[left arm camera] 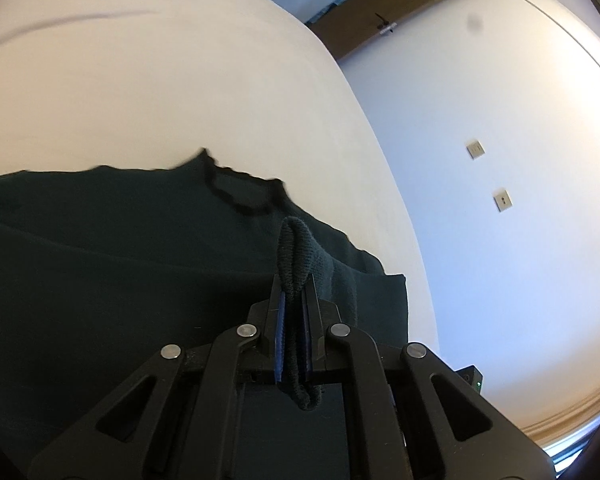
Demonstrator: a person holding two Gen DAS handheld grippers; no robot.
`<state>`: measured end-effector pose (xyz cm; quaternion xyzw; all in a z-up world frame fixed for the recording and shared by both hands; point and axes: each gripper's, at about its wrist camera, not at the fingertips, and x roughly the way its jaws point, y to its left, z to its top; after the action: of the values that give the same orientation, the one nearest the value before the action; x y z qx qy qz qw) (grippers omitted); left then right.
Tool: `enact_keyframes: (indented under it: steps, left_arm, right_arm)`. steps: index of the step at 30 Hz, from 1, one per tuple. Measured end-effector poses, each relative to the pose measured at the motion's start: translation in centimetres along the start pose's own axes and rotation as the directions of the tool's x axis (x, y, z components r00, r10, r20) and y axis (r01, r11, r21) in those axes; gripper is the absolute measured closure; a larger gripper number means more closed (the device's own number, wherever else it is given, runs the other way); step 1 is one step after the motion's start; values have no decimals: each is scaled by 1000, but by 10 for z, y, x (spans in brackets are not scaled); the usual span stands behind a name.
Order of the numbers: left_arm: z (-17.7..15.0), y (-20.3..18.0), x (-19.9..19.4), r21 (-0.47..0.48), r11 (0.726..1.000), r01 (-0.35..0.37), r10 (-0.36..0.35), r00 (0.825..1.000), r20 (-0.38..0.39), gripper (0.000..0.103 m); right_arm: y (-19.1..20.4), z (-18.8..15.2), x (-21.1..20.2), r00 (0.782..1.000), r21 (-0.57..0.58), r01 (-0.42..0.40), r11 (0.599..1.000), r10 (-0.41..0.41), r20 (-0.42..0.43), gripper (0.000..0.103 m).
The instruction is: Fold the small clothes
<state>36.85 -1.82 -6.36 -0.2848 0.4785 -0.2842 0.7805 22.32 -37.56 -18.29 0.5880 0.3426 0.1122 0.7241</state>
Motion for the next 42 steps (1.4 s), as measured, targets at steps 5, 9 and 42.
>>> enact_keyframes:
  steps: [5,9,42]
  left_arm:
    - [-8,33,-29,-77,997,11,-9,1000,28,98]
    - [-19,56,-44,-124,992,16,-11,999,37,98]
    - [-51,119,0,-194,980,-38,33,999,-30,97]
  right_arm:
    - [-4,11,-1,997,94,-63,994,59,39,53]
    - [-6,11,-5,992,134,-76,988,61,108,53]
    - [-16,26,-35,989,84,-31,996,18,148,48]
